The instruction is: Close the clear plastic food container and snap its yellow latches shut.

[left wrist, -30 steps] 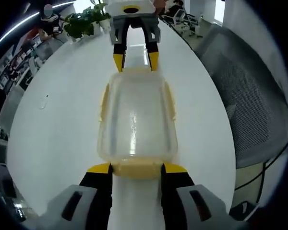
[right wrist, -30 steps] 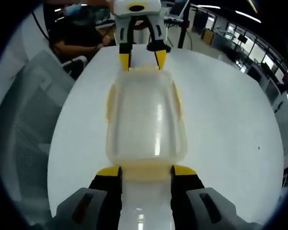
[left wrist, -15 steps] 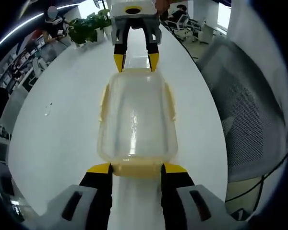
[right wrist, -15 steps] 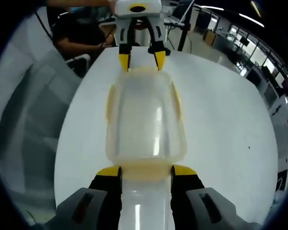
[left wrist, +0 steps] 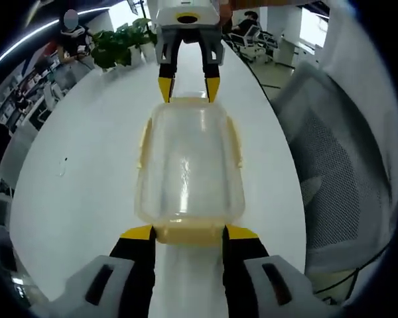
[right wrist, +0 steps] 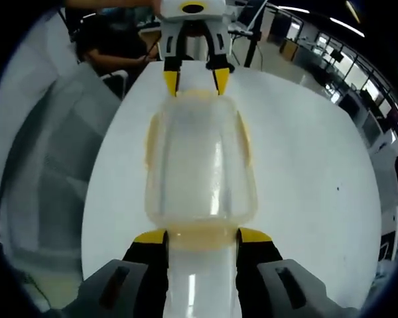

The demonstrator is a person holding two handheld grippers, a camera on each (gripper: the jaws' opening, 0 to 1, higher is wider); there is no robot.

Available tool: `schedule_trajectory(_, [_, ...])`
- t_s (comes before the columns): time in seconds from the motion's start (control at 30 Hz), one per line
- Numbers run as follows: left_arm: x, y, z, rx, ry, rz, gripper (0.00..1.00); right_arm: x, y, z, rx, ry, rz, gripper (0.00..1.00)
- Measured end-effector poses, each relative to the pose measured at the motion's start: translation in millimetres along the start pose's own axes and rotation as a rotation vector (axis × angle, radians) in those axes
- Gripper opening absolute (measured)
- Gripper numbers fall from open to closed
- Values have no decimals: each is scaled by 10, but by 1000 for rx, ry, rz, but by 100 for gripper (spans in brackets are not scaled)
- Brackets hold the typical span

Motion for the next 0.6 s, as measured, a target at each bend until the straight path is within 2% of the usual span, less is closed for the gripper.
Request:
schedule_trajectory(0.5, [108, 412, -293, 4, -27, 2, 38, -121, -461, 187, -21, 15, -30, 38])
schedule_trajectory(0.6, [142, 536, -354, 11, -32, 5, 38, -145, -579, 255, -30, 24, -32, 38])
Point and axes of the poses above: the point that each gripper's makers call its tool centre point, and the gripper's own axes: z roughly backward along the fingers, x roughly to its right, y roughly out of its top, the point moved 2 cm from there along z, roughly backward along the fingers, and after that the axes turned 7 degrees about z, right-handed, at the moved point
